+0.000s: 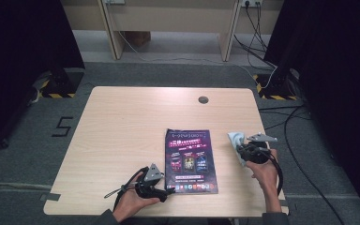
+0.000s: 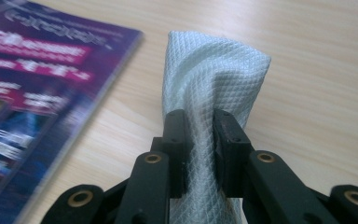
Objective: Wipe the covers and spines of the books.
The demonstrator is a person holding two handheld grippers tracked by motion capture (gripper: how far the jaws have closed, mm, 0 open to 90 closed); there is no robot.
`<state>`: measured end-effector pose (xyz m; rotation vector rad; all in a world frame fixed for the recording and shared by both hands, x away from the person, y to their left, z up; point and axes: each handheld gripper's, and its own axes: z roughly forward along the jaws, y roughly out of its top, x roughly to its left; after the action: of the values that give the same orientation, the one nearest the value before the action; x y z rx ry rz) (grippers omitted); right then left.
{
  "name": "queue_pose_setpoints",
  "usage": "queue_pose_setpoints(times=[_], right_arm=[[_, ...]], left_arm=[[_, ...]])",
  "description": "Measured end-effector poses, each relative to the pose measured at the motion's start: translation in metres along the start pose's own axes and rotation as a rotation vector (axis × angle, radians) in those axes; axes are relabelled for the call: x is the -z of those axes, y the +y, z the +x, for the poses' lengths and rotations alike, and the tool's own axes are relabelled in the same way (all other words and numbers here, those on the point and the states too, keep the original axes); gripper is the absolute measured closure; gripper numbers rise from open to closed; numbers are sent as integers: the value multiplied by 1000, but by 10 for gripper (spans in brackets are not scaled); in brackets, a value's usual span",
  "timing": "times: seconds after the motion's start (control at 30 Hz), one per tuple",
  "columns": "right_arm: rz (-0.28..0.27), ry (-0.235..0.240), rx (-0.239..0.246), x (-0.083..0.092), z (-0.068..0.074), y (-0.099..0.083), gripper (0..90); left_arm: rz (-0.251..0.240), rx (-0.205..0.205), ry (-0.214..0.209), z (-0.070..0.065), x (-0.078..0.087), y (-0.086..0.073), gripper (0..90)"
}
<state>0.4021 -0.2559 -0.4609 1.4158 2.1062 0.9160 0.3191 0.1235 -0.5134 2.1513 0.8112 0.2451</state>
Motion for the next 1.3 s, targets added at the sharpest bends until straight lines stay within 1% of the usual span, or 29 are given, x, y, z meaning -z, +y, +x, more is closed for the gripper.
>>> queue_pose_setpoints(times=[0.1, 0.17, 0.23, 0.3, 0.33, 0.37, 0.43, 0.5, 0.57, 0.67, 0.73, 0.8, 0.87, 0.9, 0.93, 1.0, 1.07, 1.1, 1.17, 1.2, 1.3], right_arm=[[42, -30, -3, -5, -6, -7, 763], [81, -47, 11, -10, -8, -11, 760], [115, -76, 31, -15, -7, -14, 756], [142, -69, 40, -20, -7, -18, 744], [149, -68, 44, -22, -7, -19, 736], [154, -70, 39, -22, -7, -19, 730], [156, -60, 34, -22, -7, -19, 712], [157, -58, 32, -22, -7, -20, 696], [158, -50, 30, -23, -5, -20, 689], [177, -39, 59, -24, 1, -19, 674], [184, -46, 54, -25, 1, -18, 669], [173, -48, 42, -25, 0, -19, 658], [167, -58, 26, -25, -2, -19, 626], [163, -56, 12, -24, -4, -19, 603], [153, -67, -18, -23, -4, -18, 574], [99, -82, -56, -17, -5, -13, 525], [45, -86, -86, -11, -2, -8, 486], [30, -72, -92, -9, 1, -6, 472], [12, -19, -79, -10, 8, -3, 459], [15, 5, -62, -12, 14, -1, 447], [18, 45, -35, -17, 27, 3, 429]], left_arm=[[3, -2, -2, 1, 0, 0, 284], [-1, 2, -2, 0, 0, 0, 284], [1, -4, 1, 0, 0, 0, 284], [2, -2, -2, 1, 0, 0, 283], [0, 5, -4, 1, 0, 0, 283], [-3, 4, -2, 0, 0, -1, 284], [-2, 1, -4, 1, 0, 0, 285], [-2, 8, -6, 1, 0, -1, 284], [-7, 4, -1, 0, 0, -1, 285], [-4, 9, -4, 1, 0, -1, 286], [-6, 8, -2, 0, 0, -1, 286], [-3, 8, -7, 1, 0, -1, 286], [-4, 15, -11, 2, 0, -1, 285], [-6, 14, -10, 2, 0, -1, 285], [-7, 11, -9, 1, 0, -1, 285], [-8, 13, -9, 1, 0, -1, 285], [-8, 20, -9, 2, 0, -2, 284], [-8, 22, -11, 2, 0, -2, 284], [-4, 29, -18, 3, 0, -1, 283], [-4, 38, -19, 4, -1, -1, 279], [-3, 49, -28, 5, -1, -1, 273]])
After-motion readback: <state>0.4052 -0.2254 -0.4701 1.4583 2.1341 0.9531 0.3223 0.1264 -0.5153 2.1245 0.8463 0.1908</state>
